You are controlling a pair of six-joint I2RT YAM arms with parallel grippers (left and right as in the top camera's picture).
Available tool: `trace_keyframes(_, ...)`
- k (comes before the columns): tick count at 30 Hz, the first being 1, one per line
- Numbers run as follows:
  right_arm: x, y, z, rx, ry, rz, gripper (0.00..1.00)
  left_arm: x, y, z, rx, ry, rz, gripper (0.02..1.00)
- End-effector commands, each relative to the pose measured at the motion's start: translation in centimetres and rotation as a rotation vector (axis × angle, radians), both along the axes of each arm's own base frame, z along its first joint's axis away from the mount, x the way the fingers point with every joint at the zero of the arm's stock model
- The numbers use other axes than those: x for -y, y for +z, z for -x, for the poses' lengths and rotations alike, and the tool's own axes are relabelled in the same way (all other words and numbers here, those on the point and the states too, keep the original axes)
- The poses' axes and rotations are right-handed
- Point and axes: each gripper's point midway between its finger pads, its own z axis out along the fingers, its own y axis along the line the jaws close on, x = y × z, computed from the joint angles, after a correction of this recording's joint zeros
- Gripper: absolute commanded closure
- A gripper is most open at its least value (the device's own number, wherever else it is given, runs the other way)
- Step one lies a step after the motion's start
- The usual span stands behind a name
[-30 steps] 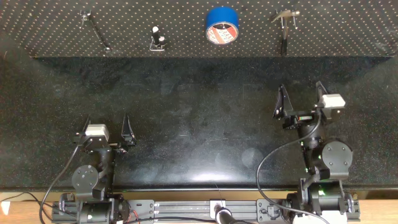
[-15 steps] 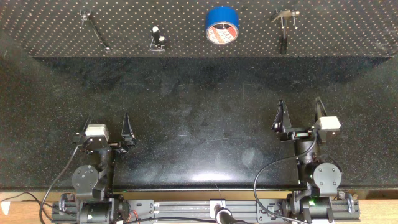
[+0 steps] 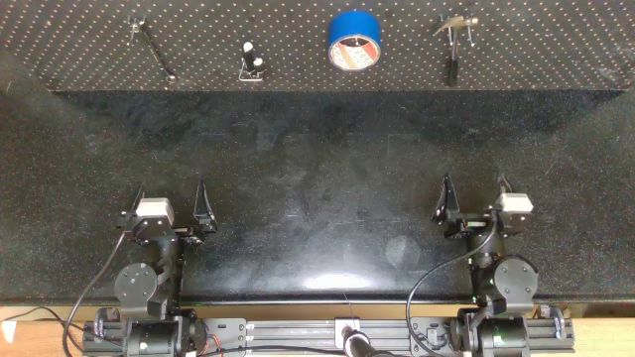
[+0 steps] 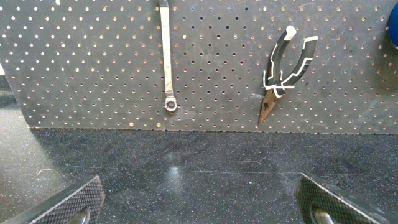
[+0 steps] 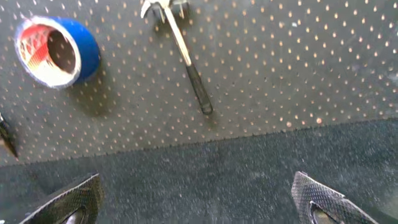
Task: Place Tools Onto Pegboard
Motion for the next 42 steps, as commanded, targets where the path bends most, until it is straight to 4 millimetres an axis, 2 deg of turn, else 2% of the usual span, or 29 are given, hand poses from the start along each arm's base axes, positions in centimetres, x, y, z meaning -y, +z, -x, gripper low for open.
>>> trace_keyframes(1, 0.10, -0.67, 0.42, -0.019, -0.003, 0.073, 0.003, -0.24, 0.02, 0.08, 0.002, 0.012, -0.017, 0.025)
trace_keyframes(8, 0.12, -0.46, 0.46, -0.008, 0.001, 0.144, 0.003, -0.24, 0.01, 0.08, 0.002, 0.012, -0.017, 0.023)
trace_keyframes(13, 0.19, -0.38, 0.48, -0.002, 0.007, 0.275, 0.003, -0.24, 0.01, 0.08, 0.002, 0.012, -0.017, 0.023)
trace_keyframes(20, 0.89, -0.37, 0.48, -0.005, -0.024, 0.278, 0.003, -0.24, 0.01, 0.08, 0.002, 0.012, -0.017, 0.025)
trace_keyframes(42, 0.88, -0.37, 0.47, -0.006, -0.023, 0.278, 0.003, -0.24, 0.01, 0.08, 0.002, 0.012, -0.017, 0.025)
